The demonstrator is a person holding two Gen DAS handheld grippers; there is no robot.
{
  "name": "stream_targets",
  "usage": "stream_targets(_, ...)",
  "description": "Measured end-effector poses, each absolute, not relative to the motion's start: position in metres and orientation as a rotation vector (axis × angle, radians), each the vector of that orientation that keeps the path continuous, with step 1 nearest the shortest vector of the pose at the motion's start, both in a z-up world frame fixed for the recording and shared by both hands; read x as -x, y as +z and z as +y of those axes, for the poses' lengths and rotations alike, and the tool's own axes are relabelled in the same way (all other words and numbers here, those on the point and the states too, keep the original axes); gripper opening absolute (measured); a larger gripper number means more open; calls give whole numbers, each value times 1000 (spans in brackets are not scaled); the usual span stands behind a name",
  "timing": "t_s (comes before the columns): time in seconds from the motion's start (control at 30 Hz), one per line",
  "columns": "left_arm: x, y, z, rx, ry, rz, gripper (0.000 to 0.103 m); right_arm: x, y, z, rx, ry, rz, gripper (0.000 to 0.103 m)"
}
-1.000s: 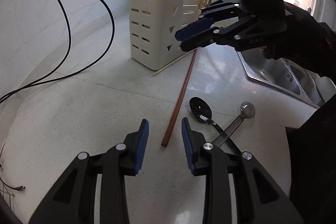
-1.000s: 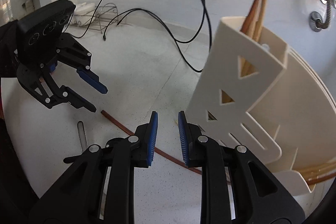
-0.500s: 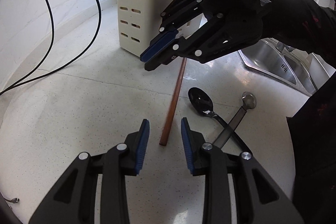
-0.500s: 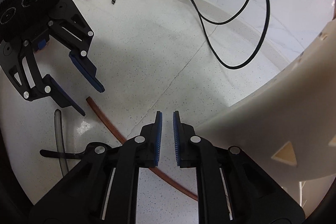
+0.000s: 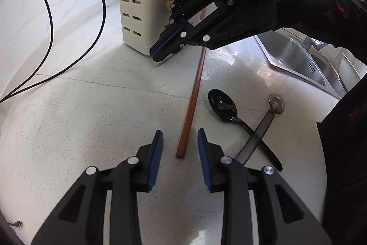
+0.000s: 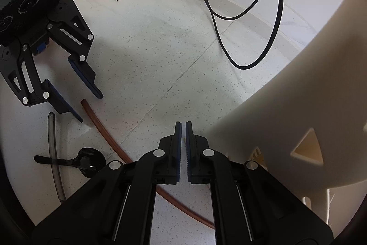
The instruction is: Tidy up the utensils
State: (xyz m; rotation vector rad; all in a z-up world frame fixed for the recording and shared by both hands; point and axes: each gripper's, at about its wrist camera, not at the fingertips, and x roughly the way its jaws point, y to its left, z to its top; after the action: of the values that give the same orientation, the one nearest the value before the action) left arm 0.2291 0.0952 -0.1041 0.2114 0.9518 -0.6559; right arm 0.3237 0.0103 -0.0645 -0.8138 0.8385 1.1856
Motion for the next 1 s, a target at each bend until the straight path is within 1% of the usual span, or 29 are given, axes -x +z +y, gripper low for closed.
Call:
stream_targets(0.27,-231,-102,100,-209,-658,947,30,-322,-63,3,838,1226,835,9)
stream_targets(0.6,-228,-99,96,-225,-665,934,30,-326,-67,3,906,1207,838,9)
stream_targets(0.73,-227,-101,94,-239,-686,938,30,-324,-70,7,922,1234,863,18)
stream_targets(1.0,-231,-104,99,-227,-689,944,30,-329,-73,12,921,1230,874,18)
